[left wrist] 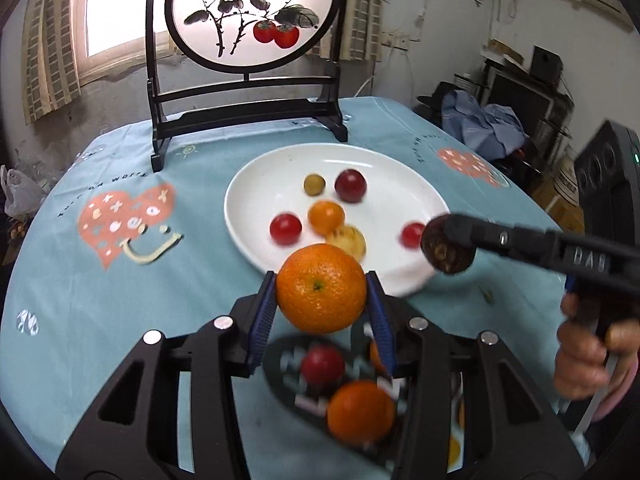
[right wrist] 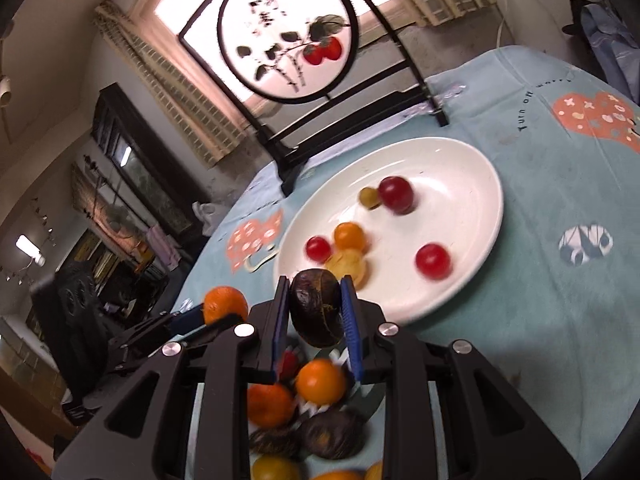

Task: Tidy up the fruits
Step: 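Place the passion fruit on the plate with the right tool while the left grasps an orange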

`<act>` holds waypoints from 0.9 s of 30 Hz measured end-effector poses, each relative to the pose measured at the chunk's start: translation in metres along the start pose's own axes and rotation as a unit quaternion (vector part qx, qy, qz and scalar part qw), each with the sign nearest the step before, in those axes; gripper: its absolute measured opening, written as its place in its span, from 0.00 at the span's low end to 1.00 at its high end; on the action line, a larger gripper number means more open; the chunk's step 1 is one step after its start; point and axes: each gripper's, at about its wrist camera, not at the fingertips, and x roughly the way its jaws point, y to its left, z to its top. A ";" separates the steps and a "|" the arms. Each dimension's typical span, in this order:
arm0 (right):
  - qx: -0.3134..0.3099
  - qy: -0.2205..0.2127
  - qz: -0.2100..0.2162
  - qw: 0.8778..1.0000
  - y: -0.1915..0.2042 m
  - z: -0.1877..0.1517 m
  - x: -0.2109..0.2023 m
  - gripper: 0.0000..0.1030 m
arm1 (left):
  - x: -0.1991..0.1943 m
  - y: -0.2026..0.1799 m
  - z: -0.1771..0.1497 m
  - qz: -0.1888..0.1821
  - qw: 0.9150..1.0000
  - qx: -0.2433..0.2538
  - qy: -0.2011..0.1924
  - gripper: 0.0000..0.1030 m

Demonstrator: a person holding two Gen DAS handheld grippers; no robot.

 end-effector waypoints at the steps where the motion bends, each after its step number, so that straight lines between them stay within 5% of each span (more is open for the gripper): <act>1: 0.002 0.002 -0.005 1.000 -0.004 0.004 0.006 0.25 | 0.014 -0.001 0.008 0.006 1.000 -0.002 0.004 0.43; 4: -0.012 0.009 -0.014 1.000 -0.010 0.010 0.018 0.26 | 0.041 -0.003 0.017 0.020 1.000 -0.009 0.019 0.44; 6: -0.014 0.011 -0.029 0.999 -0.010 0.010 0.017 0.46 | 0.049 -0.001 0.016 0.035 0.999 -0.013 0.030 0.48; 8: -0.015 0.010 -0.029 0.999 -0.008 0.009 0.010 0.50 | 0.039 0.000 0.014 0.051 0.999 -0.007 0.015 0.78; 14: -0.089 0.037 -0.033 0.995 0.019 -0.016 -0.009 0.50 | -0.013 0.003 -0.006 0.106 0.993 0.013 -0.041 0.95; 20: -0.171 0.075 -0.060 0.980 0.043 -0.056 -0.014 0.52 | -0.028 0.013 -0.050 0.136 0.990 0.013 -0.017 0.96; 27: -0.284 0.067 -0.091 0.952 0.065 -0.087 -0.038 0.52 | -0.055 0.018 -0.070 0.125 0.992 -0.003 -0.027 0.96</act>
